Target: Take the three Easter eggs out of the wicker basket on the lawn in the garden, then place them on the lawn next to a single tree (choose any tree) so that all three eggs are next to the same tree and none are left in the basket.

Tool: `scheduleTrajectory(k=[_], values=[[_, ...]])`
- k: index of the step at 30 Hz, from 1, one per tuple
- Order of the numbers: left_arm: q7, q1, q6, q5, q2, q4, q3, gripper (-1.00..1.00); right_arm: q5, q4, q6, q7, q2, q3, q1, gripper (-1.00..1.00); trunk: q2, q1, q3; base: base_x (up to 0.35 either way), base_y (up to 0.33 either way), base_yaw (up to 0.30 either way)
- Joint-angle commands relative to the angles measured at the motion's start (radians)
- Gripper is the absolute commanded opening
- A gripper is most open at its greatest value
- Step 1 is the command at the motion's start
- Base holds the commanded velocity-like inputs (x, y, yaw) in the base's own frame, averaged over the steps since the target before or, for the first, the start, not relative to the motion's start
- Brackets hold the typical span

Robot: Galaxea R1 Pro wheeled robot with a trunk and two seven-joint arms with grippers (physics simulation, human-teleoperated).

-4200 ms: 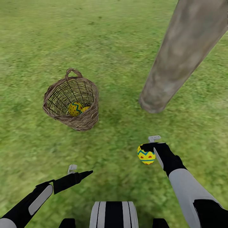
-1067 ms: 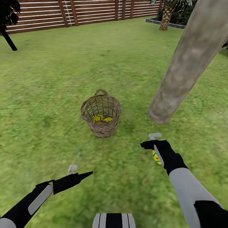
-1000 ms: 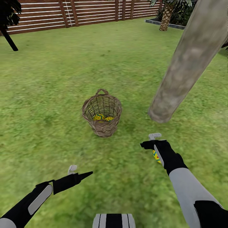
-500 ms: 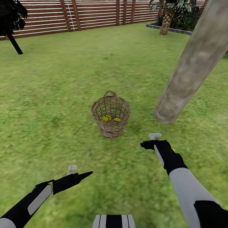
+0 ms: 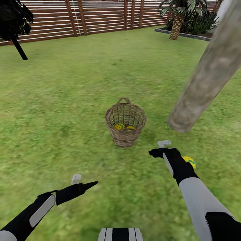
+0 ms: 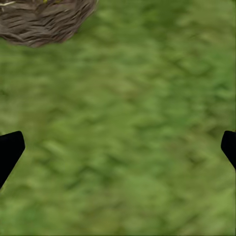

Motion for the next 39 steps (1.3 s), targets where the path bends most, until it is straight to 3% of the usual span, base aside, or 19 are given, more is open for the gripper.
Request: scheduleTrajectory(k=[1,23,30,39], values=[[0.000,0.000,0.000,0.000,0.000,0.000,0.000,1.00,0.000,0.000,0.000,0.000,0.000,0.000,0.000,1.00,0.000,0.000,0.002,0.000,0.210,0.000],[0.003,0.000,-0.002,-0.003,-0.002,0.001,-0.003,1.00,0.001,-0.005,0.032,0.000,0.000,0.002,0.000,1.00,0.000,0.000,0.037,0.000,0.011,0.032],[0.000,0.000,-0.002,-0.002,0.007,0.003,0.000,1.00,0.003,-0.144,0.124,0.000,0.000,0.001,0.000,1.00,0.000,0.000,0.049,0.000,0.000,0.000],[0.002,0.000,-0.002,-0.003,0.003,0.005,0.000,1.00,0.006,-0.259,0.163,0.001,0.000,0.010,0.000,1.00,0.000,0.000,0.063,0.000,0.000,0.000]])
